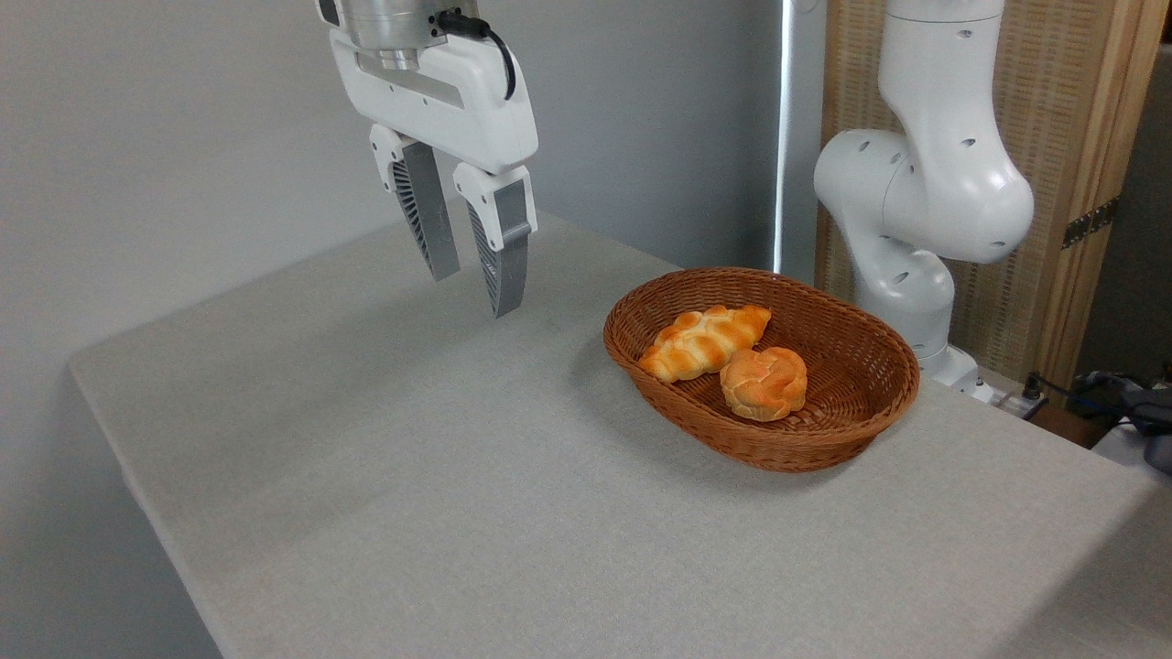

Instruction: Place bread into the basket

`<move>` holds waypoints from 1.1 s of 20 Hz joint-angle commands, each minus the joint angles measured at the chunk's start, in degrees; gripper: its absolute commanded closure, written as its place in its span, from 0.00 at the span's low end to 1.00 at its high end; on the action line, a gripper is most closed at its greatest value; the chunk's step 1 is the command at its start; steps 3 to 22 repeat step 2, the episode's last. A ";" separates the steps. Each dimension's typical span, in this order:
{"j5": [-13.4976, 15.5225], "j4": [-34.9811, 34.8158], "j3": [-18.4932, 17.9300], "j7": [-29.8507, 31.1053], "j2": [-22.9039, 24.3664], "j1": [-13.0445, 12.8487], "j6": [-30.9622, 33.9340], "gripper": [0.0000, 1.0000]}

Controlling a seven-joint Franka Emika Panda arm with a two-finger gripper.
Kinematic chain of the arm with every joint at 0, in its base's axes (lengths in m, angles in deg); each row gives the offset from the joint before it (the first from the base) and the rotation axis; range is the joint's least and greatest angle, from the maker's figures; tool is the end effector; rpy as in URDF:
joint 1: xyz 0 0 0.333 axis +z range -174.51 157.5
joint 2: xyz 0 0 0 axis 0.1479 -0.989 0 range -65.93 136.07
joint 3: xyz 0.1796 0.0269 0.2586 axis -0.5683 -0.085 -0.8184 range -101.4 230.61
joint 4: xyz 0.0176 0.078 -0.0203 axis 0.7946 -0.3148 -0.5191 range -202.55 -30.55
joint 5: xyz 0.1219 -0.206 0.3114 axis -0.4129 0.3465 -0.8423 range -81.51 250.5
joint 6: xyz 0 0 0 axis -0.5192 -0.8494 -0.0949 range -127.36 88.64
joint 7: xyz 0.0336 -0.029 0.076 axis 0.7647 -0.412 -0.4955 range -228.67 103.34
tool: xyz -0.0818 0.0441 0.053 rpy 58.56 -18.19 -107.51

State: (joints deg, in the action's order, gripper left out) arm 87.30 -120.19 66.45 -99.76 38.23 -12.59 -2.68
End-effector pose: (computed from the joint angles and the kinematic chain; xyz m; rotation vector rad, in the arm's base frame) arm 0.5339 -0.0612 0.6252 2.8800 -1.1345 0.0153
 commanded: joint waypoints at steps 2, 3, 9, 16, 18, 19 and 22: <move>1.24 1.88 -0.17 -0.08 -0.60 0.30 2.60 0.00; 1.24 1.88 -0.17 -0.08 -0.60 0.30 2.60 0.00; 1.24 1.88 -0.17 -0.08 -0.60 0.30 2.60 0.00; 1.24 1.88 -0.17 -0.08 -0.60 0.30 2.60 0.00; 1.24 1.88 -0.17 -0.08 -0.60 0.30 2.60 0.00; 1.24 1.88 -0.17 -0.08 -0.60 0.30 2.60 0.00; 1.24 1.88 -0.17 -0.08 -0.60 0.30 2.60 0.00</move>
